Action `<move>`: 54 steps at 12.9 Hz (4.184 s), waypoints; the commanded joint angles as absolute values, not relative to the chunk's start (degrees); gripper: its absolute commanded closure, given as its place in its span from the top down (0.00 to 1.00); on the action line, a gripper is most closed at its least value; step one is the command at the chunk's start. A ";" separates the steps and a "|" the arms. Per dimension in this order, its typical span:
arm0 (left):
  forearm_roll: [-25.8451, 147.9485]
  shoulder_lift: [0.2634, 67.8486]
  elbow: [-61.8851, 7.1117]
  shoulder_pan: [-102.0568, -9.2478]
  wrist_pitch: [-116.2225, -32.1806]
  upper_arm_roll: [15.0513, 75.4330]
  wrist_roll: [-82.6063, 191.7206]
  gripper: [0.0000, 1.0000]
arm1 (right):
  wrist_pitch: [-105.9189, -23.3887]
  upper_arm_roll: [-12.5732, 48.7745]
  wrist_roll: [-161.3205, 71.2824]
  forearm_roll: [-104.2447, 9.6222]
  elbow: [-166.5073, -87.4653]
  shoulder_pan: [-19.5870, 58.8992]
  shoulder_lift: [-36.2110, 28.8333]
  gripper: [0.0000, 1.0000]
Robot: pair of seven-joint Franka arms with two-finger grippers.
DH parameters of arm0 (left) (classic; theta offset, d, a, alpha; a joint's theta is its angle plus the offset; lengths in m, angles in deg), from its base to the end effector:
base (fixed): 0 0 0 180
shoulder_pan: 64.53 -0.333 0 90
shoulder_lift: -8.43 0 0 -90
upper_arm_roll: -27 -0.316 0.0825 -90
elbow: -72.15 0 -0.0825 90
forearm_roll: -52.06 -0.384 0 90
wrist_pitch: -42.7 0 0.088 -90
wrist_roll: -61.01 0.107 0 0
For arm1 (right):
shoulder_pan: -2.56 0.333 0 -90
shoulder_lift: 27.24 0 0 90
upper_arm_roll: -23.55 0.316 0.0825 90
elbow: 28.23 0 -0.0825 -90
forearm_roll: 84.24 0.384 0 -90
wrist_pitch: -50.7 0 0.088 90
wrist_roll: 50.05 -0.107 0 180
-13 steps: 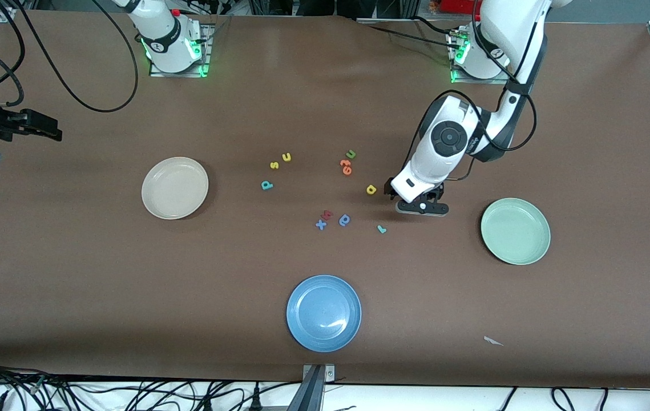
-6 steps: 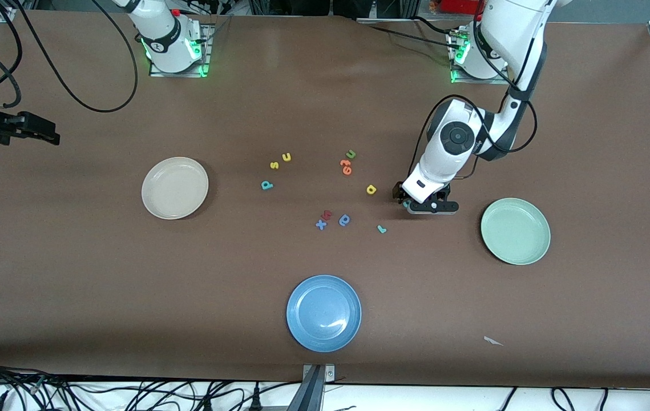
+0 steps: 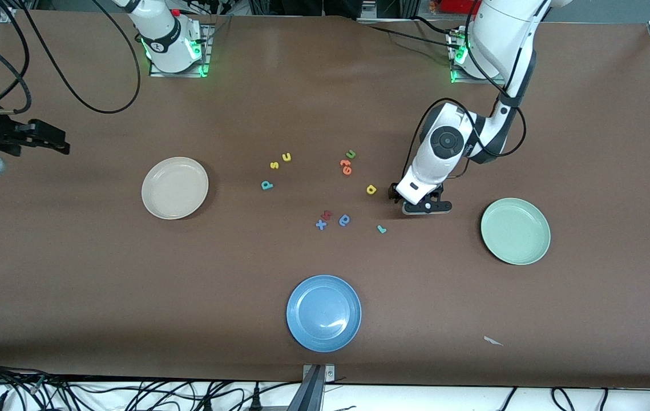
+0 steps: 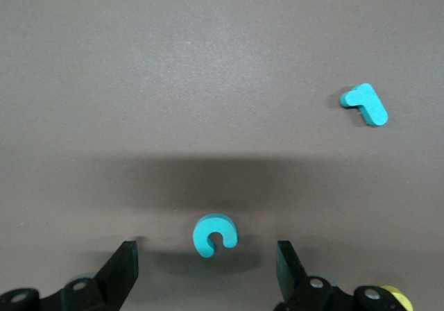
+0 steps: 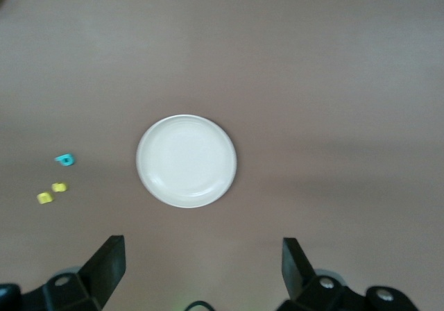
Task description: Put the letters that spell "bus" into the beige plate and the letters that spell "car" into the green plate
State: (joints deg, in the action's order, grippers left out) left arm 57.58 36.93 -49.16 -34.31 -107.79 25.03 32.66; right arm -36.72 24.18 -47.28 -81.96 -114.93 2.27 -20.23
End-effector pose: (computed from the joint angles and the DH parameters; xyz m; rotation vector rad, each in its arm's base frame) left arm 0.5094 -0.2709 0.1751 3.1052 0.1259 -0.0059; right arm 0.5847 0.0075 0.5781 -3.0924 -0.0833 0.1686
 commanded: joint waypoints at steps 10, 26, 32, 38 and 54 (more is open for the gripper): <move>55.93 41.39 -43.16 -33.06 -102.76 24.63 28.75 0.30 | -37.80 28.74 -46.63 -79.15 -119.46 2.12 -17.22 1.00; 45.75 39.37 -28.75 -54.14 -77.27 23.75 70.75 0.21 | -61.18 42.45 -72.99 -86.69 -127.81 8.00 -5.28 1.00; 40.62 40.69 -27.78 -54.78 -78.06 24.28 77.46 1.00 | -66.35 44.03 -83.34 -91.71 -128.16 12.22 -1.32 1.00; 54.61 40.87 -28.92 -48.37 -83.86 30.86 43.21 1.00 | -88.32 46.05 -82.75 -93.63 -143.52 12.58 -1.58 1.00; 54.26 41.65 -42.02 -30.08 -104.52 31.31 6.79 0.67 | -104.15 47.37 -83.45 -105.68 -149.86 12.84 6.33 0.95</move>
State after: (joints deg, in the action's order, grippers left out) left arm 53.23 41.62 -41.53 -31.43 -103.53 31.99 8.42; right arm -101.62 47.23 -82.43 -103.50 -148.68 13.20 5.39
